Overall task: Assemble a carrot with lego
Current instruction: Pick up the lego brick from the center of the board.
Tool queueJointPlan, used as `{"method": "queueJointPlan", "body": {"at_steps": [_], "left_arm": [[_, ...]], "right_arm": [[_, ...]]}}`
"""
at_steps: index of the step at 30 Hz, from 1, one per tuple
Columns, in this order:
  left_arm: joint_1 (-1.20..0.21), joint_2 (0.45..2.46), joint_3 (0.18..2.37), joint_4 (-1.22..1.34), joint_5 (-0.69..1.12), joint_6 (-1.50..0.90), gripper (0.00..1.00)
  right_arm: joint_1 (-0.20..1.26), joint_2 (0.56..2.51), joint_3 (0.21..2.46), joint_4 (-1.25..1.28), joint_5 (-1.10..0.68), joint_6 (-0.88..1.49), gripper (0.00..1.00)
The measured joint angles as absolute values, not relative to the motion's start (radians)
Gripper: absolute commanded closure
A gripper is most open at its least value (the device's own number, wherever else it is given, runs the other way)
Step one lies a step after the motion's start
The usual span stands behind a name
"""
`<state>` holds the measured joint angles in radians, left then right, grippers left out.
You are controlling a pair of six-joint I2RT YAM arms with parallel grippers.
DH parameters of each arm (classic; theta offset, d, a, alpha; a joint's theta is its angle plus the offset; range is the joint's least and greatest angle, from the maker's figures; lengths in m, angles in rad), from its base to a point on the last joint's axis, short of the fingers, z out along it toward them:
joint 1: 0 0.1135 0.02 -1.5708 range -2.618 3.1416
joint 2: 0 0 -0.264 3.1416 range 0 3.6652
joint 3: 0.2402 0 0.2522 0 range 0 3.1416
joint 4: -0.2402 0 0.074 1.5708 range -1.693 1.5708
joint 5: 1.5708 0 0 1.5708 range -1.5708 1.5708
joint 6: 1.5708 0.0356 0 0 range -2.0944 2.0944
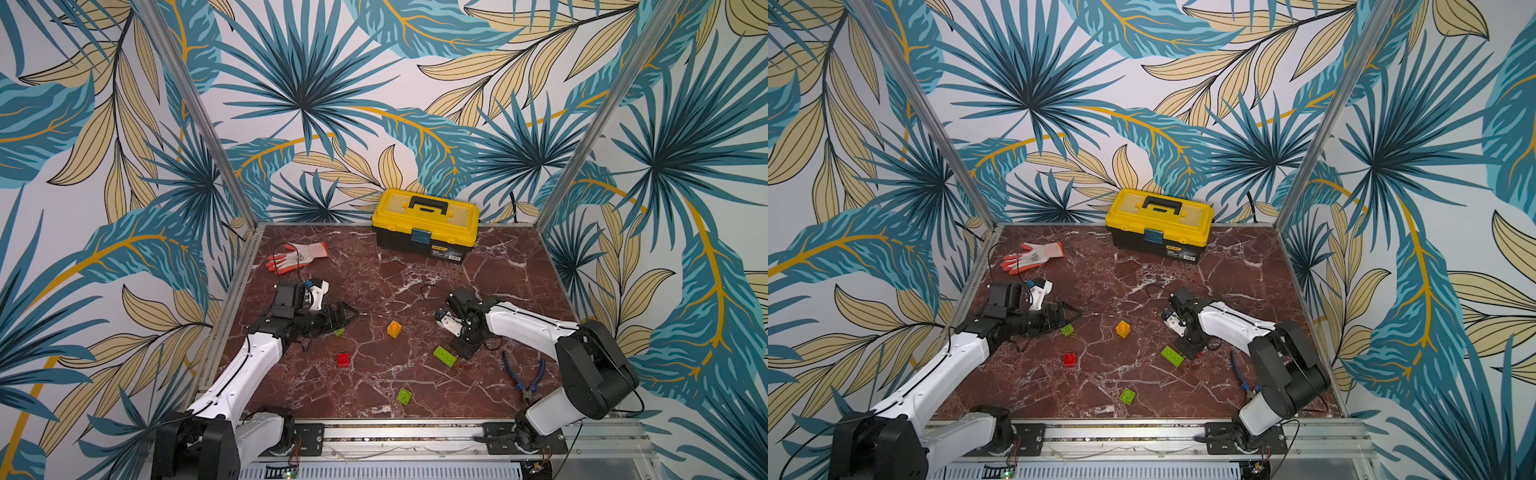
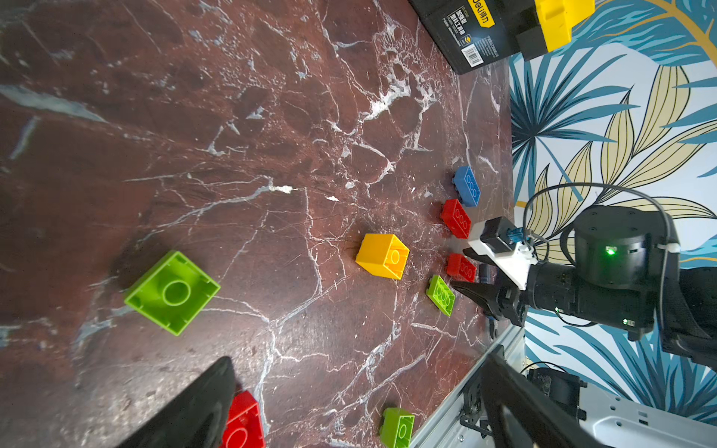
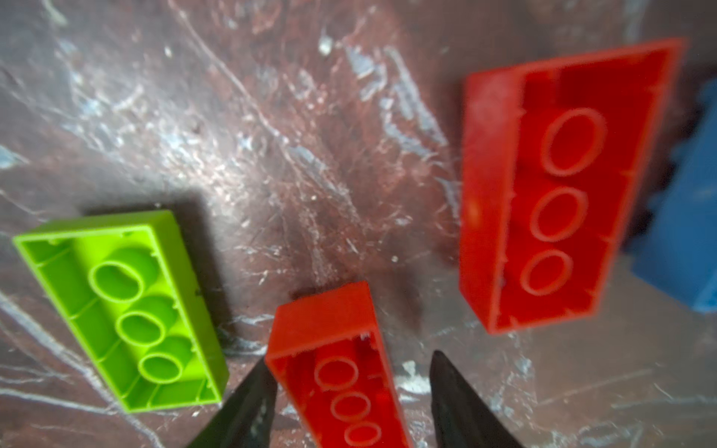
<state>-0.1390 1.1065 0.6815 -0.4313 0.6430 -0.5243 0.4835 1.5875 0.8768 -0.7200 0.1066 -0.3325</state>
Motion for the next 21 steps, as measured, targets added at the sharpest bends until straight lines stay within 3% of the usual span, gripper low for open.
{"method": "queueJointPlan", "body": {"at_steps": [6, 14, 21], "left_arm": [[-0.139, 1.106, 0.682, -0.431, 0.637, -0.524, 0.01], [-0.139, 1.106, 0.682, -0.432, 0.628, -0.524, 0.01], [-0.139, 1.106, 0.682, -0.433, 0.628, -0.523, 0.01]], "right_arm": [[0.48, 1.592, 0.878, -0.723, 0.1, -0.327, 0.62], [0.478, 1.579, 0.892, -0.751, 0.092, -0.298, 0.77], [0.49, 1.503, 1.066, -0.877, 0.025, -0.206, 0.77]]}}
